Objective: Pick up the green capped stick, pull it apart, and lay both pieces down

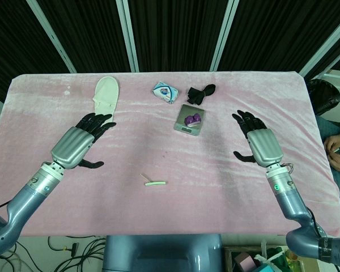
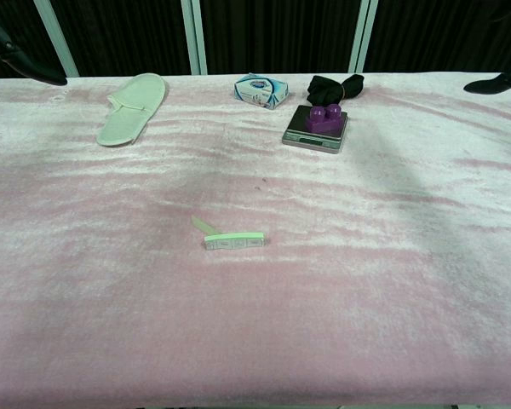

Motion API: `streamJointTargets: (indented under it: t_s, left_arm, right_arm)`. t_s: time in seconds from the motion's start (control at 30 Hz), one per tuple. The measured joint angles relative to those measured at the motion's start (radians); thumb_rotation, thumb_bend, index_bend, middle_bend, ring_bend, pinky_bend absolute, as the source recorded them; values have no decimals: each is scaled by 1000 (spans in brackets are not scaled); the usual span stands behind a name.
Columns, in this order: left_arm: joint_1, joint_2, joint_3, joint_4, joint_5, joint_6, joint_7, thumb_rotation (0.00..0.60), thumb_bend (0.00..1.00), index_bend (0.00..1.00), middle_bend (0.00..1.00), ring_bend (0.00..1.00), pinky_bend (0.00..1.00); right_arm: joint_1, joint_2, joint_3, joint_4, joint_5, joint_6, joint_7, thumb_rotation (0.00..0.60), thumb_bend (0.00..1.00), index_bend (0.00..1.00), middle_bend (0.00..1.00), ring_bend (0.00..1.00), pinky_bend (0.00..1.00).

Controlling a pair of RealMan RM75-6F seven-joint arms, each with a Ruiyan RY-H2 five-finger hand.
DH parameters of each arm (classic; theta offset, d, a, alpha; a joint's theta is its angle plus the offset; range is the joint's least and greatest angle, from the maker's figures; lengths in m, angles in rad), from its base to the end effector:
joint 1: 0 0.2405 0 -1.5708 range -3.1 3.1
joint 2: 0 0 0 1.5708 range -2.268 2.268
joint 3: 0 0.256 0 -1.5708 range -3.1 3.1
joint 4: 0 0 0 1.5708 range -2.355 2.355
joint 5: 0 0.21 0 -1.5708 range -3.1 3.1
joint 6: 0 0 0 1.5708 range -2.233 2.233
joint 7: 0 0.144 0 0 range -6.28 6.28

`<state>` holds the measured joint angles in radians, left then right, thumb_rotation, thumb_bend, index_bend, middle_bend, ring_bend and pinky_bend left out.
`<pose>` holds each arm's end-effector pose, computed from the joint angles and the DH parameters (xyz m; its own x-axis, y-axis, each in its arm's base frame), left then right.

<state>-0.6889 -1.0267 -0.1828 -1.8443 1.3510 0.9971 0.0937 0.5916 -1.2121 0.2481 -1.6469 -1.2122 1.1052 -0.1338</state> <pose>-0.1310 0.3253 0.1248 0.4375 0.1496 0.8867 0.8085 -0.4971 -0.3151 -0.1843 -0.3466 0.1149 0.3353 -0.0554 0.9405 -0.9143 -0.2598 0.3107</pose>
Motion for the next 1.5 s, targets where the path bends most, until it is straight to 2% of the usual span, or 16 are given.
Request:
streamJointTargets:
  t_s: [0.53,1.0,1.13,1.27,1.5]
  left_arm:
    - [4,-20,16,30,13,3,-5,600,111,109,12,0,0]
    - [20,-27,64,45,43,0,47,600,121,128,14,0,0]
    - [16,-37,80,67,33,-33,67,600,121,128,14,0,0]
    - [-6,-85,88,107,14,-88,82,600,124,140,14,0,0]
    - [-61,-229,93,197,4,-153,118,600,157,196,15,0,0]
  right_arm:
    - [1,0,2,13,-1,-2,17,600,180,0,0,0,127]
    - [-14,30,-3,-22,-9,14,12,600,181,0,0,0,128]
    - [-19,36,-1,-26,-4,20,13,600,181,0,0,0,127]
    - [-20,36,1,-26,0,22,14,600,181,0,0,0,127]
    - [-21,33,-2,-14,-2,22,9,600,181,0,0,0,127]
